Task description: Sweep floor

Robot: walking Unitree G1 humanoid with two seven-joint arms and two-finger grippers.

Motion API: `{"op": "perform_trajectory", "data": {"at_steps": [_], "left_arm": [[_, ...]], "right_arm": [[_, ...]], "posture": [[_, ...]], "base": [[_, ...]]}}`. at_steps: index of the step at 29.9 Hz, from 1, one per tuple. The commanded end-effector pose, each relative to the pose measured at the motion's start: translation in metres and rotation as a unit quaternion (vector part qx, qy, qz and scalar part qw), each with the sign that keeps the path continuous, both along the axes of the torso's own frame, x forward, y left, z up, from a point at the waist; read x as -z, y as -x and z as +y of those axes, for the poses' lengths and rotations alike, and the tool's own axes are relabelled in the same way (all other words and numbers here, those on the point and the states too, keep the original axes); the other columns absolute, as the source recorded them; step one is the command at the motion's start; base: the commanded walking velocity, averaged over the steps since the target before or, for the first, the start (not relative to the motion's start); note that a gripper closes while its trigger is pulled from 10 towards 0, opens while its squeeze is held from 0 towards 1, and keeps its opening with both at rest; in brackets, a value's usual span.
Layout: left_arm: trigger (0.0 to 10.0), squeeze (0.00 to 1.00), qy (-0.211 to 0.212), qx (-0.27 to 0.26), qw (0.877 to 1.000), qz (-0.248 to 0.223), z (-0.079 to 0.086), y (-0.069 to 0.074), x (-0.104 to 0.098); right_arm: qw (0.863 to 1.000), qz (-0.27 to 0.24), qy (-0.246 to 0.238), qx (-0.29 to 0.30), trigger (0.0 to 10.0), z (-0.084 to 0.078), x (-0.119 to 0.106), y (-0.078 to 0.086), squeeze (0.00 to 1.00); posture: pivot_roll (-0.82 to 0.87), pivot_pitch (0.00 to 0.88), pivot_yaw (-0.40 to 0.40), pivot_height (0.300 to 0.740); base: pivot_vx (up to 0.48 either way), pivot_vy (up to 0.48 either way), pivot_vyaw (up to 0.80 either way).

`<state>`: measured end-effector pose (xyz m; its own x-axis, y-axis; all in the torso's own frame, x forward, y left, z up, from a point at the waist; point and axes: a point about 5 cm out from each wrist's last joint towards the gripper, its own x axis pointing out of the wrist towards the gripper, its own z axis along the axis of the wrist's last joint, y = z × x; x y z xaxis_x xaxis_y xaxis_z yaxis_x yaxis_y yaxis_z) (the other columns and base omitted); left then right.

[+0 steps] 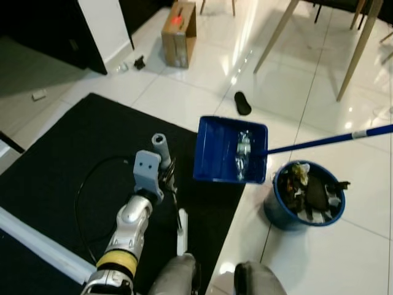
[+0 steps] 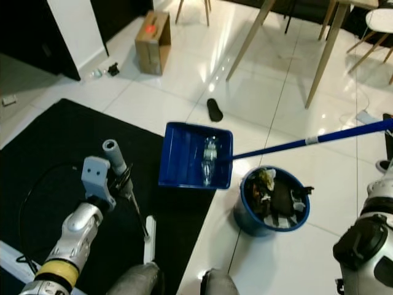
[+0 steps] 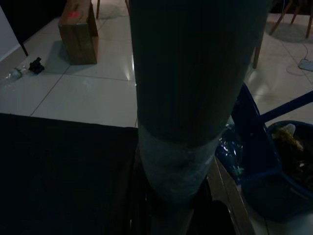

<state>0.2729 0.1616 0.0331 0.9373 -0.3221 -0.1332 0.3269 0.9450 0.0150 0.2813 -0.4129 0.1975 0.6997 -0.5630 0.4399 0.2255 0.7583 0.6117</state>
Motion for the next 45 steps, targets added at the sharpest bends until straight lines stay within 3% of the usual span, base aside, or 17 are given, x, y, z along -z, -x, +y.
{"op": "perform_trajectory", "data": {"at_steps": [1, 45], "left_arm": [[10.0, 0.0, -0.003, 0.007, 1.0, -0.01, 0.0, 0.0, -0.003], [10.0, 0.0, -0.014, 0.041, 0.999, -0.004, -0.007, -0.001, -0.004]], "right_arm": [[1.0, -0.022, -0.007, 0.014, 10.0, -0.005, -0.006, 0.004, 0.0], [0.998, -0.041, 0.006, 0.045, 10.0, -0.019, -0.022, 0.015, 0.0]], "posture": [[0.07, 0.026, -0.035, 0.74], [0.06, 0.035, -0.019, 0.74]], "base": [[0.0, -0.281, 0.0], [0.0, -0.413, 0.0]]}}
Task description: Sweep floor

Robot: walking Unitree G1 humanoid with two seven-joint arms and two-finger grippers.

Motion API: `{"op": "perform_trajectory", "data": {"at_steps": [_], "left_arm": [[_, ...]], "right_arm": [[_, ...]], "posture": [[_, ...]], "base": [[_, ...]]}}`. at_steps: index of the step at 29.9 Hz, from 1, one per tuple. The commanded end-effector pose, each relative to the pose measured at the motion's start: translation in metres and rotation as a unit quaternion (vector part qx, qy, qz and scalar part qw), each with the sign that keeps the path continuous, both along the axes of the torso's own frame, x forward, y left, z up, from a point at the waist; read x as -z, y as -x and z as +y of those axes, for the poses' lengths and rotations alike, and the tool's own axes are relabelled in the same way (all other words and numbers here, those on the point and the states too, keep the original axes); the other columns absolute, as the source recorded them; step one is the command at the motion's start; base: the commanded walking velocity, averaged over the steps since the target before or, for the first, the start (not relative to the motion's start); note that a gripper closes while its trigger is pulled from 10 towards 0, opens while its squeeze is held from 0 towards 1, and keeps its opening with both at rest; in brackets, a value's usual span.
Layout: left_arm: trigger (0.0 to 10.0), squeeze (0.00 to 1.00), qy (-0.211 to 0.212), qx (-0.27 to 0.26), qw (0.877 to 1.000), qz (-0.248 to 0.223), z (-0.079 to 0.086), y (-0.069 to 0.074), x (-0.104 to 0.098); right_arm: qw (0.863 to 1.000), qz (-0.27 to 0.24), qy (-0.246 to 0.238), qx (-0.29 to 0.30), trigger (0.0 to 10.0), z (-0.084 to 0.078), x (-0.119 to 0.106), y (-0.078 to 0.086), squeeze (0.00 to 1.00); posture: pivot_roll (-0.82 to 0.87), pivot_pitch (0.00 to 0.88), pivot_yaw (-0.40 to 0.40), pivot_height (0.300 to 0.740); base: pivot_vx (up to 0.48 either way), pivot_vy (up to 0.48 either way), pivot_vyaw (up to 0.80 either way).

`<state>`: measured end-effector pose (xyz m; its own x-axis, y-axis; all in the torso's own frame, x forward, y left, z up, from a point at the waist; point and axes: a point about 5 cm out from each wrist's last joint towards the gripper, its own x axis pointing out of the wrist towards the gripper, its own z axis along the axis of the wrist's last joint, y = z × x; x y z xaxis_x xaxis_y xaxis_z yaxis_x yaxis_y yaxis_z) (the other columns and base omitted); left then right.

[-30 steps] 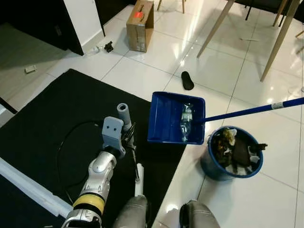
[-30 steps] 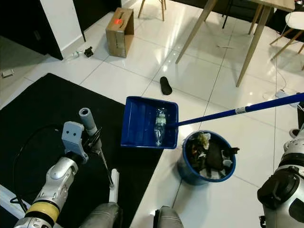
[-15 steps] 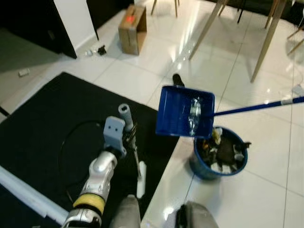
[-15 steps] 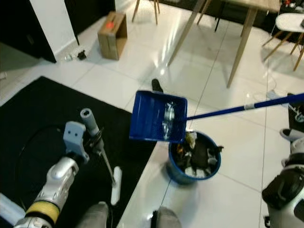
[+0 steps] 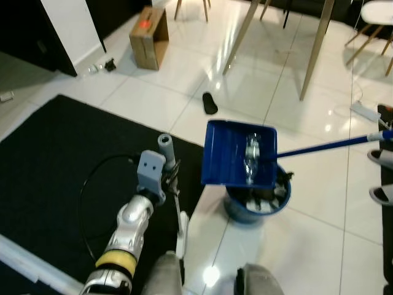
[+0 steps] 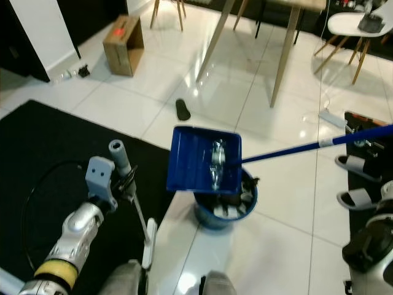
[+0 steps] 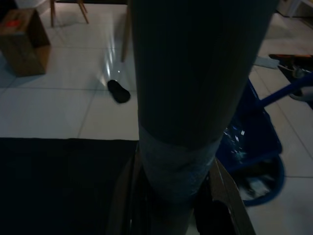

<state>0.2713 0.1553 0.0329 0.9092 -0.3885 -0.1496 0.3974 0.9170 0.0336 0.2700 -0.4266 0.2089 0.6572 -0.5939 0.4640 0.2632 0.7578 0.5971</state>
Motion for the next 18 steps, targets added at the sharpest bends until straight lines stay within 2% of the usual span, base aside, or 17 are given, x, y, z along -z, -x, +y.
{"op": "perform_trajectory", "data": {"at_steps": [1, 5, 18], "left_arm": [[10.0, 0.0, -0.002, 0.003, 1.0, -0.008, -0.0012, -0.0029, -0.0042], [10.0, 0.0, 0.0, 0.002, 1.0, -0.009, -0.0023, -0.0033, -0.0042], [10.0, 0.0, -0.001, -0.006, 1.0, -0.001, -0.0022, -0.0047, -0.0025]], "right_arm": [[0.999, -0.034, -0.004, 0.015, 10.0, -0.0052, -0.0113, 0.0043, 0.0], [0.999, -0.035, -0.004, 0.016, 10.0, -0.0063, -0.0124, 0.0052, 0.0], [0.999, -0.033, 0.005, 0.023, 10.0, -0.0088, -0.0154, 0.0079, 0.0]], "posture": [[0.06, 0.035, -0.018, 0.74], [0.06, 0.036, -0.019, 0.74], [0.05, 0.039, -0.02, 0.74]], "base": [[0.0, -0.424, 0.0], [0.0, -0.375, 0.0], [0.0, 0.0, 0.0]]}}
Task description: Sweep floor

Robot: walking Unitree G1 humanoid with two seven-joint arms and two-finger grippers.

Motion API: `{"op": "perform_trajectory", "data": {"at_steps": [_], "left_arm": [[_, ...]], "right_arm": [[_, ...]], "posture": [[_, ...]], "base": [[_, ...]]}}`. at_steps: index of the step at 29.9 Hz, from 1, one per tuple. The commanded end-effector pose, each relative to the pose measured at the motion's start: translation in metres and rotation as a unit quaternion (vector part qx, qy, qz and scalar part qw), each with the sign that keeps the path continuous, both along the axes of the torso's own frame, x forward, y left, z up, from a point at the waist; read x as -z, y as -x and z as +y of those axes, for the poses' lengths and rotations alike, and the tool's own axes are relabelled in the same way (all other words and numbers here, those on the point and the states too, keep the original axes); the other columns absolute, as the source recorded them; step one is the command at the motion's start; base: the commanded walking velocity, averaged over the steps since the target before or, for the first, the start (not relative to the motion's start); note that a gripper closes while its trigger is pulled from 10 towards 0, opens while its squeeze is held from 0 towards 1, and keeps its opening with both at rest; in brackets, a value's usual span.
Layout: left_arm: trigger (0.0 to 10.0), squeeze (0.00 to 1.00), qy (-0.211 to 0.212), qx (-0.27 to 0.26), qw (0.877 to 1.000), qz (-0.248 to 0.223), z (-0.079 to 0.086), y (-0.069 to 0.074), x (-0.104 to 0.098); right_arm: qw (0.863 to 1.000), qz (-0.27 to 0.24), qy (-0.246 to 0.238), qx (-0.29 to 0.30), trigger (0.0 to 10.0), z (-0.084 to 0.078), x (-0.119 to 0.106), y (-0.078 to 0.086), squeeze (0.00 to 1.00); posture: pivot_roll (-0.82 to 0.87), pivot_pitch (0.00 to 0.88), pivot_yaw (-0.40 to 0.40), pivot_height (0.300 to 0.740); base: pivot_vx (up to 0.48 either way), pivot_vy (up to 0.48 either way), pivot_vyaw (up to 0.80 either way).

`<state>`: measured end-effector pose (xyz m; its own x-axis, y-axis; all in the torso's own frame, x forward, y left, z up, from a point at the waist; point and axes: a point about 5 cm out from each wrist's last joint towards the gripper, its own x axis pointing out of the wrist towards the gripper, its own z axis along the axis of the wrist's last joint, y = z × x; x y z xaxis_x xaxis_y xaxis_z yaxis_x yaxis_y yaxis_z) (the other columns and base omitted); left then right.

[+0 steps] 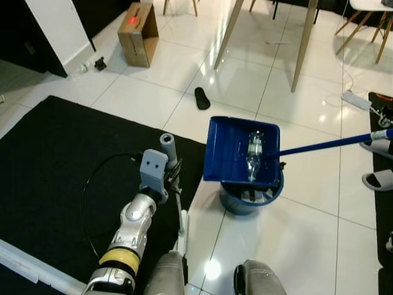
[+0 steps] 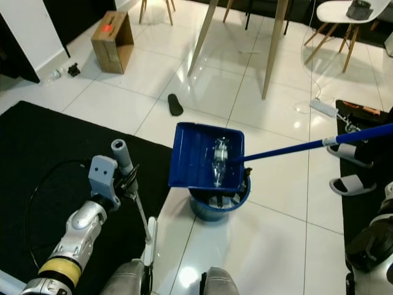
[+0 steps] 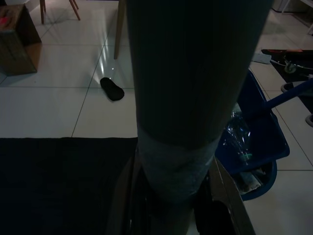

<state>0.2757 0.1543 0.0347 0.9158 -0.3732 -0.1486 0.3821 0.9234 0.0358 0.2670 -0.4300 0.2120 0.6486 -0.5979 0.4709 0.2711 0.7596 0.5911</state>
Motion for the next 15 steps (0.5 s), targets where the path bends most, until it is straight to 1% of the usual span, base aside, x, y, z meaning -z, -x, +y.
{"op": "perform_trajectory", "data": {"at_steps": [1, 7, 8, 9, 12, 13, 15], "left_arm": [[10.0, 0.0, -0.002, 0.001, 1.0, 0.0, -0.001, 0.0, 0.0], [10.0, 0.0, -0.002, -0.001, 1.0, 0.0, -0.001, 0.001, 0.001], [10.0, 0.0, -0.002, -0.001, 1.0, 0.001, -0.001, 0.002, 0.001], [10.0, 0.0, -0.002, -0.001, 1.0, 0.001, -0.001, 0.002, 0.001], [10.0, 0.0, -0.003, -0.002, 1.0, 0.002, -0.001, 0.003, 0.002], [10.0, 0.0, -0.003, -0.002, 1.0, 0.002, -0.001, 0.003, 0.002], [10.0, 0.0, -0.002, -0.003, 1.0, 0.002, -0.001, 0.003, 0.002]], "right_arm": [[0.999, -0.022, 0.016, 0.018, 10.0, -0.006, -0.015, 0.005, 0.0], [0.999, -0.001, 0.044, 0.031, 10.0, -0.01, -0.022, 0.009, 0.0], [0.998, 0.004, 0.056, 0.035, 10.0, -0.011, -0.025, 0.01, 0.0], [0.998, 0.004, 0.056, 0.035, 10.0, -0.011, -0.025, 0.01, 0.0], [0.995, 0.01, 0.09, 0.047, 10.0, -0.014, -0.038, 0.013, 0.0], [0.995, 0.01, 0.09, 0.047, 10.0, -0.014, -0.038, 0.013, 0.0], [0.993, 0.013, 0.106, 0.053, 10.0, -0.014, -0.043, 0.013, 0.0]], "posture": [[0.06, 0.041, -0.023, 0.74], [0.05, 0.043, -0.024, 0.74], [0.05, 0.043, -0.024, 0.74], [0.05, 0.043, -0.024, 0.74], [0.05, 0.044, -0.023, 0.74], [0.05, 0.044, -0.023, 0.74], [0.05, 0.044, -0.023, 0.74]], "base": [[0.0, 0.0, 0.0], [0.0, 0.0, 0.0], [0.0, 0.0, 0.0], [0.0, 0.0, 0.0], [0.0, 0.0, 0.0], [0.0, 0.0, 0.0], [0.0, 0.0, 0.0]]}}
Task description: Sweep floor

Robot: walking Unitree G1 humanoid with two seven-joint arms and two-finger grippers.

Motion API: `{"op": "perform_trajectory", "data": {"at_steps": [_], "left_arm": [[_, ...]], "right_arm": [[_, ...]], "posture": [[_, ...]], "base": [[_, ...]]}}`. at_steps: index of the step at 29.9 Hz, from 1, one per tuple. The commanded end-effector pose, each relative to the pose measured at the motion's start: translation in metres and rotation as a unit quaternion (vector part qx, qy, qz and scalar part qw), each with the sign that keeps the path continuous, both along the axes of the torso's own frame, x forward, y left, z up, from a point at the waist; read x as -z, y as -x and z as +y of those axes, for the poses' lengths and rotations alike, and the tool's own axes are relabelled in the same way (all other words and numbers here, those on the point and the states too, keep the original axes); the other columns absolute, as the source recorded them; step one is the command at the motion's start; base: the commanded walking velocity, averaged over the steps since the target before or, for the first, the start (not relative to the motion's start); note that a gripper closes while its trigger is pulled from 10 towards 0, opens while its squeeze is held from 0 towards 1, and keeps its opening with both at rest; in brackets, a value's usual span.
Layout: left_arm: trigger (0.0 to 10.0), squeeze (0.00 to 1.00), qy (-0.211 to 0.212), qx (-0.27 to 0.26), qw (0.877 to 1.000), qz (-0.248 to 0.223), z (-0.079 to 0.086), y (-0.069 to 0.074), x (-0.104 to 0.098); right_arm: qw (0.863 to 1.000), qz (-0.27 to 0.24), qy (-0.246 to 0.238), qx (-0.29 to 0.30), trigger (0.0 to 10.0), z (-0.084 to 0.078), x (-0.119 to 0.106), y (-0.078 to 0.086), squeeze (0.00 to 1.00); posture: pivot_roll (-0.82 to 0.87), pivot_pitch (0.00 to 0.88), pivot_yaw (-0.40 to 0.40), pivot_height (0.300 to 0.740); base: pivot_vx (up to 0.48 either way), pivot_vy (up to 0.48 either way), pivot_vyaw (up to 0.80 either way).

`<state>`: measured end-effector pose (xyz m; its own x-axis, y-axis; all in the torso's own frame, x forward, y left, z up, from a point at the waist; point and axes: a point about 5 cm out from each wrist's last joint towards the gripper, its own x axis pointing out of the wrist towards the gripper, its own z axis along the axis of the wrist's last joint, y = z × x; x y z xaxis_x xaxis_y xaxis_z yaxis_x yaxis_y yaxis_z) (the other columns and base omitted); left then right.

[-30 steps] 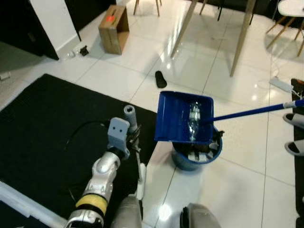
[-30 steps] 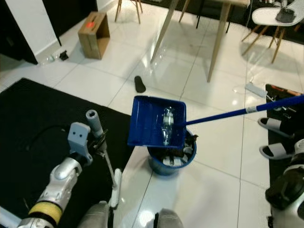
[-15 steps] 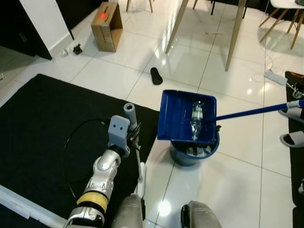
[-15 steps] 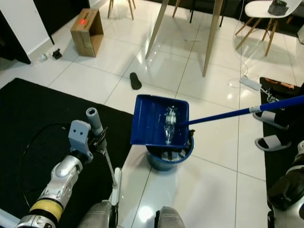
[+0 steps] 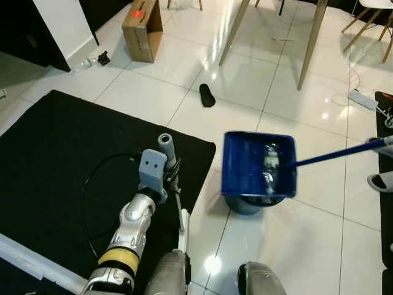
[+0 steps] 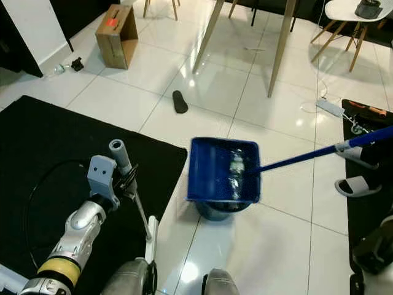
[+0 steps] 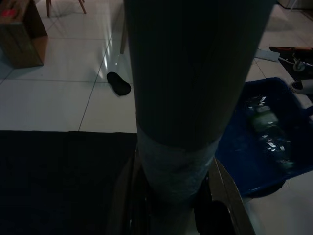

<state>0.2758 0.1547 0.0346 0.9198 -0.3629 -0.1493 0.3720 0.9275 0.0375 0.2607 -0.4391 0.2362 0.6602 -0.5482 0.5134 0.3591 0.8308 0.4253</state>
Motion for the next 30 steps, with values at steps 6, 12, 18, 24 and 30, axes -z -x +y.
{"op": "perform_trajectory", "data": {"at_steps": [6, 12, 18, 24, 30], "left_arm": [[10.0, 0.0, -0.001, 0.0, 1.0, 0.001, -0.002, 0.003, 0.002], [10.0, 0.0, -0.001, -0.006, 1.0, -0.004, -0.002, 0.002, 0.001], [10.0, 0.0, -0.001, -0.007, 1.0, -0.004, -0.002, 0.003, 0.002], [10.0, 0.0, -0.001, -0.012, 1.0, -0.011, -0.004, 0.002, 0.001], [10.0, 0.0, -0.003, -0.017, 1.0, -0.016, -0.002, 0.001, 0.0]], "right_arm": [[0.998, -0.033, 0.046, 0.033, 10.0, -0.007, -0.032, 0.008, 0.0], [0.996, -0.036, 0.069, 0.053, 10.0, -0.009, -0.042, 0.011, 0.0], [0.993, -0.044, 0.091, 0.064, 10.0, -0.005, -0.049, 0.01, 0.0], [0.991, -0.05, 0.111, 0.051, 10.0, 0.01, -0.049, -0.004, 0.0], [0.988, -0.05, 0.14, 0.042, 10.0, 0.024, -0.053, -0.015, 0.0]], "posture": [[0.05, 0.037, -0.023, 0.74], [0.05, 0.034, -0.024, 0.74], [0.05, 0.034, -0.021, 0.74], [0.05, 0.036, -0.018, 0.74], [0.05, 0.04, -0.015, 0.74]], "base": [[0.0, 0.0, 0.0], [0.0, 0.0, 0.0], [0.0, 0.0, 0.0], [0.0, 0.0, 0.0], [0.0, 0.0, 0.0]]}}
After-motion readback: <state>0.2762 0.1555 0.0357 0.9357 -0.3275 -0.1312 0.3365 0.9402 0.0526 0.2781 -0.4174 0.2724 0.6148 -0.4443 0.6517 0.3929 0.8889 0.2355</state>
